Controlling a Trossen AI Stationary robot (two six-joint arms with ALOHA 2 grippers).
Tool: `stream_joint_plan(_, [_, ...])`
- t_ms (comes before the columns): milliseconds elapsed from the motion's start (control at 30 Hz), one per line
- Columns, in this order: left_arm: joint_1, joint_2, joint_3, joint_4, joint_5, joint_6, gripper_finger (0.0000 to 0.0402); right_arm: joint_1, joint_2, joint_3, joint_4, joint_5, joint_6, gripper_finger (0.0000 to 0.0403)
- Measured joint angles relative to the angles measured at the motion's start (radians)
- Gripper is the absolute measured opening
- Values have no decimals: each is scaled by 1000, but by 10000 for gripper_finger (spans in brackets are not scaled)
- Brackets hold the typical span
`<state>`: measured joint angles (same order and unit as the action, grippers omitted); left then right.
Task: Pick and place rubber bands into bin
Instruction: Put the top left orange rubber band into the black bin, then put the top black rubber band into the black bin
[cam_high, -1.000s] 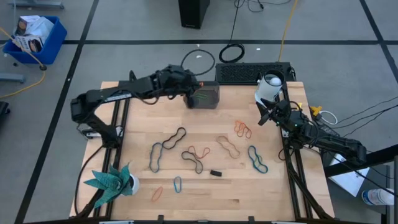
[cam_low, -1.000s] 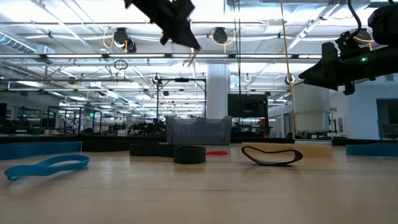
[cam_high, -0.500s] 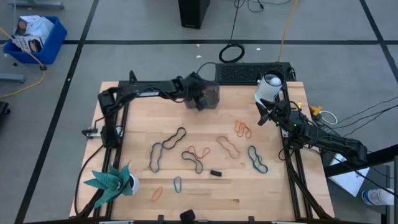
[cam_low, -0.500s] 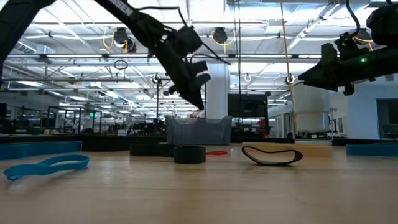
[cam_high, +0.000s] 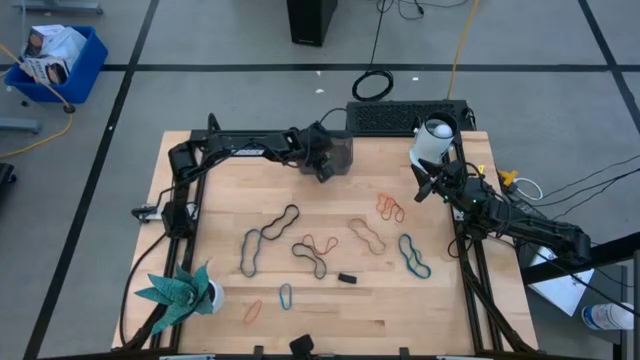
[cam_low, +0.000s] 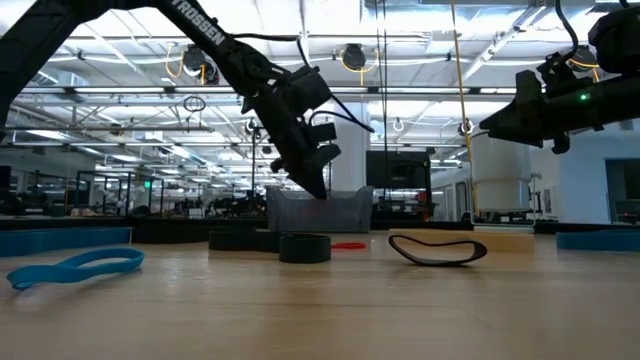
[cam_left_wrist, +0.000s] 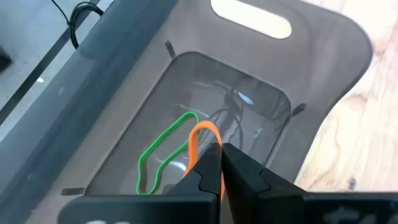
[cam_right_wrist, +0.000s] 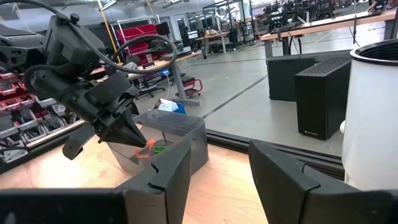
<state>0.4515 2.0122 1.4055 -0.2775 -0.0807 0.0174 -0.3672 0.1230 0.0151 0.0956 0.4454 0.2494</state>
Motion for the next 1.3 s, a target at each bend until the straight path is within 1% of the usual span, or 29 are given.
stream_joint_plan(167, [-2, 1, 0, -3, 0, 3, 4, 0, 0, 0, 0, 0, 0, 155])
stream_joint_plan(267, [-3, 1, 0, -1, 0, 4, 8, 0, 0, 0, -1, 0, 0, 155])
stream_joint_plan(400, [-3, 1, 0, 2, -26, 12, 32, 0, 0, 0, -1, 0, 0, 155])
stream_joint_plan(533, [-4, 1, 0, 2, -26, 39, 50, 0, 0, 0, -1, 0, 0, 155])
stream_joint_plan(800, [-6, 1, 0, -1, -25, 35, 80, 0, 0, 0, -2, 0, 0, 155])
stream_joint_plan(967, [-6, -6, 0, -5, -25, 32, 112, 0, 0, 0, -2, -1, 0, 155])
stream_joint_plan(1133, [-7, -86, 0, -10, -25, 8, 139, 0, 0, 0, -2, -1, 0, 155])
stream_joint_plan(1300, [-9, -246, 0, -12, -18, 16, 145, 0, 0, 0, -2, -1, -1, 155])
